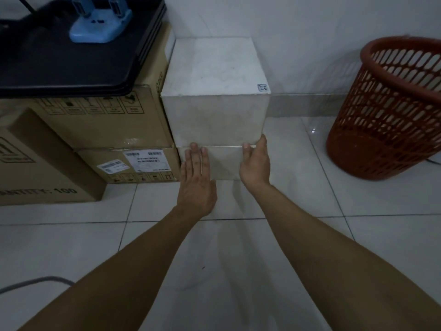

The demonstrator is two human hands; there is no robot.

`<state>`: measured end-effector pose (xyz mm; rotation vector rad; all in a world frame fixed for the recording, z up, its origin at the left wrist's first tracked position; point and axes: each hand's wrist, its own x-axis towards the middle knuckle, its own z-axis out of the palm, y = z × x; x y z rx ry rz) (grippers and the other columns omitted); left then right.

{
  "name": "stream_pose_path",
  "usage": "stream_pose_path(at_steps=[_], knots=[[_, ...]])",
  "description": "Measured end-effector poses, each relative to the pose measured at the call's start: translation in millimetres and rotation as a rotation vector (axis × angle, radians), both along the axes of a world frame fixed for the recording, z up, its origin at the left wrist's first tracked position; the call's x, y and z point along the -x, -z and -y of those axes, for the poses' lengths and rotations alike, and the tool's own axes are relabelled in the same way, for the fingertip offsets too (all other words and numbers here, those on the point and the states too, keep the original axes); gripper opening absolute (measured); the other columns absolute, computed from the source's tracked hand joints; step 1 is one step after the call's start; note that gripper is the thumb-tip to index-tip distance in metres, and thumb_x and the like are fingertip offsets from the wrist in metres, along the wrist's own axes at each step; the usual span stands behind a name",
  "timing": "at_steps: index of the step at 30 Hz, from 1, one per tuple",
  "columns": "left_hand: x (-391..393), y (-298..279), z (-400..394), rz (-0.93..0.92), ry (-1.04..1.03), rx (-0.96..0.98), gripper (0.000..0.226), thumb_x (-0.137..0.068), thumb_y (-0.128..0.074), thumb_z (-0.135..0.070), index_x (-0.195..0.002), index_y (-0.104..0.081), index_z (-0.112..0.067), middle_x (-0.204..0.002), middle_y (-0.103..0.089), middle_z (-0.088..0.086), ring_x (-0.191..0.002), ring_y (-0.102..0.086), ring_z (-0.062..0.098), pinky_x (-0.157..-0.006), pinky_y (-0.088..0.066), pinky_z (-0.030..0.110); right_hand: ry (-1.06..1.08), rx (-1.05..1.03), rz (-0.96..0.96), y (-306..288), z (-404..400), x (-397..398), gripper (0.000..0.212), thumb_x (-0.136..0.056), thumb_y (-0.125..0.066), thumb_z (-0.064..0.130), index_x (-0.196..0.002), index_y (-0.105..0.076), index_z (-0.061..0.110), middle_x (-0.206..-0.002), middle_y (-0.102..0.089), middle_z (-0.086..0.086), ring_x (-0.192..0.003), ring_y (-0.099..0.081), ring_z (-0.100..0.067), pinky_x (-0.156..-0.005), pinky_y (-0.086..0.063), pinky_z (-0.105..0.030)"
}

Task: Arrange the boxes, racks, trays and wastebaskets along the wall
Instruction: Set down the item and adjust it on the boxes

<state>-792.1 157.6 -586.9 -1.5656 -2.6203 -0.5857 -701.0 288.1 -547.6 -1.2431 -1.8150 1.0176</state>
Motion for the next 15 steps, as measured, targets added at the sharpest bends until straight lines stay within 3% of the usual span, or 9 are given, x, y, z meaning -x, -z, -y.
stream_pose_path(at_steps=[4, 8, 10, 12, 15], knots=[[-12, -10, -7, 0.037, -0.037, -0.022, 0.081, -0.096, -0.044, -0.02, -0.152, 0.01, 0.003, -0.159, 0.021, 0.022, -0.148, 0.019, 0.035, -0.122, 0.005, 0.049, -0.028, 0.019, 0.068, 1, -7, -2, 0.046, -0.103, -0.039, 0.037, -0.144, -0.032, 0.016, -0.137, -0.052, -0.007, -0.113, -0.056, -0.028, -0.085, -0.042, -0.03], [-37, -32, -23, 0.18, -0.097, -0.082, 0.074, -0.099, -0.037, -0.021, -0.151, 0.009, 0.005, -0.16, 0.009, 0.026, -0.15, 0.009, 0.033, -0.123, 0.0, 0.044, -0.039, -0.038, 0.122, -4, -8, -19, 0.052, -0.103, -0.038, 0.038, -0.148, -0.031, 0.015, -0.145, -0.046, -0.01, -0.124, -0.051, -0.029, -0.095, -0.043, -0.034], [-57, -45, -27, 0.194, -0.085, -0.176, 0.068, -0.096, -0.037, -0.021, -0.152, -0.009, 0.004, -0.158, -0.018, 0.024, -0.147, -0.015, 0.033, -0.122, -0.013, 0.045, 0.056, -0.088, 0.103, -13, -7, -34, 0.053, -0.103, -0.041, 0.034, -0.15, -0.03, 0.013, -0.147, -0.044, -0.01, -0.128, -0.047, -0.028, -0.1, -0.039, -0.035], [-76, -56, -33, 0.148, -0.025, -0.315, 0.058, -0.09, -0.042, -0.019, -0.145, -0.033, 0.0, -0.142, -0.046, 0.017, -0.129, -0.04, 0.031, -0.113, -0.032, 0.046, 0.139, -0.208, 0.06, -26, -9, -52, 0.049, -0.1, -0.046, 0.028, -0.145, -0.035, 0.013, -0.14, -0.047, -0.008, -0.124, -0.048, -0.026, -0.1, -0.043, -0.038], [-96, -79, -59, 0.08, 0.072, -0.447, 0.044, -0.087, -0.046, -0.015, -0.13, -0.048, -0.007, -0.124, -0.055, 0.01, -0.113, -0.048, 0.026, -0.101, -0.042, 0.042, 0.204, -0.431, 0.044, -52, -24, -84, 0.044, -0.092, -0.053, 0.017, -0.135, -0.045, 0.012, -0.129, -0.051, -0.007, -0.116, -0.049, -0.023, -0.098, -0.045, -0.039]])
